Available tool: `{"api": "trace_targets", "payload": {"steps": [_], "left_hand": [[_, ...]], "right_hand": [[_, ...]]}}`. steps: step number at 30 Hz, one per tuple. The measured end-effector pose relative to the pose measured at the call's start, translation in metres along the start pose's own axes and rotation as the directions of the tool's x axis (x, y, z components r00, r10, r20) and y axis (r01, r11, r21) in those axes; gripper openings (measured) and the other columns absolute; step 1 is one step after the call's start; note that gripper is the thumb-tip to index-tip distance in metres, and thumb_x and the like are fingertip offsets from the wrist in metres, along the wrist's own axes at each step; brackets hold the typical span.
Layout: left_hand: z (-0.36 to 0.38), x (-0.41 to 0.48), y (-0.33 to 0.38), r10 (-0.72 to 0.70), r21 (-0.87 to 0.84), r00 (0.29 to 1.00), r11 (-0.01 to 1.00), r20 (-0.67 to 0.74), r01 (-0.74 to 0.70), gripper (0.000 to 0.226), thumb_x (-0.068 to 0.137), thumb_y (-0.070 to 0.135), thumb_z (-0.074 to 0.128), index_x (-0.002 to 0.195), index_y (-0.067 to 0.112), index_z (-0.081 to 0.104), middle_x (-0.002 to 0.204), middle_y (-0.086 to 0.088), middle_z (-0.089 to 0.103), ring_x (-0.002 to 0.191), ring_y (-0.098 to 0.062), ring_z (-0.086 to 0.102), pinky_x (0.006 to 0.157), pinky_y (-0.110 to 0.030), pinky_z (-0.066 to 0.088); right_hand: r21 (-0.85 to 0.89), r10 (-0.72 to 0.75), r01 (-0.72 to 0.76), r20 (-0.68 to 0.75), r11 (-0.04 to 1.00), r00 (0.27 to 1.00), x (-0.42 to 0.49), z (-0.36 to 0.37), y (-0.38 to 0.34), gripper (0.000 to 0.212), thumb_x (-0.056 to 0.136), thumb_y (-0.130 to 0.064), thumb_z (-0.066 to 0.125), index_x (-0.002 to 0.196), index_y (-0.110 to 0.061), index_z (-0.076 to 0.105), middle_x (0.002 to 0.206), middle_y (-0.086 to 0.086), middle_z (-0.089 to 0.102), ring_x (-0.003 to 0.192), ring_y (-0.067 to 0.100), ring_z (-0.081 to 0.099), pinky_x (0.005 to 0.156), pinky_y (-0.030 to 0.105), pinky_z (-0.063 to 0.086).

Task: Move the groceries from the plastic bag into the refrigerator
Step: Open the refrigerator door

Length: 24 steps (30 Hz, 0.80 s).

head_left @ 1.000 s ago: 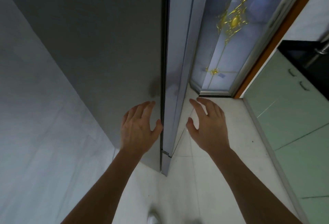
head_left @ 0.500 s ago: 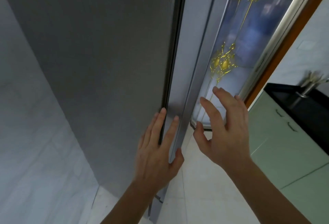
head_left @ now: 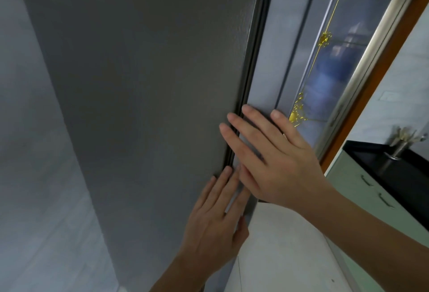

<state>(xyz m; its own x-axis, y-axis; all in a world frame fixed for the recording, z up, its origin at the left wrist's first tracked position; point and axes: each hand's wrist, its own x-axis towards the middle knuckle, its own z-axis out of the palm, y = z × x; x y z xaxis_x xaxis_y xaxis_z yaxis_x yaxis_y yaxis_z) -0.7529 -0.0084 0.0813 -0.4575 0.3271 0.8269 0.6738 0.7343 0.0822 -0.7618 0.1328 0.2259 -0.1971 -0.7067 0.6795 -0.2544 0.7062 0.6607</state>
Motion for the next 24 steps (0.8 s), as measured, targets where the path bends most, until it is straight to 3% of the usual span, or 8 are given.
{"api": "trace_targets", "payload": {"steps": [11,21,24], "left_hand": [[-0.004,0.001,-0.003,0.034,-0.038,0.997,0.999,0.07,-0.031,0.079,0.089,0.029,0.06,0.155,0.017,0.019,0.166,-0.005,0.01,0.151,-0.027,0.019,0.12,-0.047,0.026],[-0.008,0.002,-0.001,-0.005,-0.095,0.996,0.995,0.09,0.014,0.083,0.08,0.031,0.069,0.153,0.02,0.03,0.165,0.0,0.014,0.151,-0.031,0.017,0.115,-0.054,0.032],[-0.011,0.005,0.008,0.043,-0.064,0.99,0.997,0.135,-0.035,0.085,0.08,0.035,0.068,0.154,0.03,0.027,0.166,0.002,0.011,0.151,-0.033,0.014,0.115,-0.061,0.026]], "right_hand": [[-0.159,-0.088,0.105,0.113,0.982,0.99,-0.007,0.001,0.015,0.061,0.095,-0.03,0.04,0.149,-0.001,0.04,0.155,0.014,0.04,0.145,0.027,0.037,0.12,0.04,0.024],[-0.15,-0.102,0.109,0.052,0.983,0.993,-0.007,0.002,0.015,0.059,0.093,-0.028,0.044,0.145,-0.001,0.046,0.152,0.014,0.044,0.142,0.027,0.04,0.118,0.04,0.026],[-0.131,-0.097,0.099,0.025,0.986,0.995,-0.02,-0.002,0.022,0.061,0.089,-0.028,0.049,0.144,-0.003,0.048,0.151,0.013,0.045,0.142,0.027,0.041,0.118,0.041,0.026]]}}
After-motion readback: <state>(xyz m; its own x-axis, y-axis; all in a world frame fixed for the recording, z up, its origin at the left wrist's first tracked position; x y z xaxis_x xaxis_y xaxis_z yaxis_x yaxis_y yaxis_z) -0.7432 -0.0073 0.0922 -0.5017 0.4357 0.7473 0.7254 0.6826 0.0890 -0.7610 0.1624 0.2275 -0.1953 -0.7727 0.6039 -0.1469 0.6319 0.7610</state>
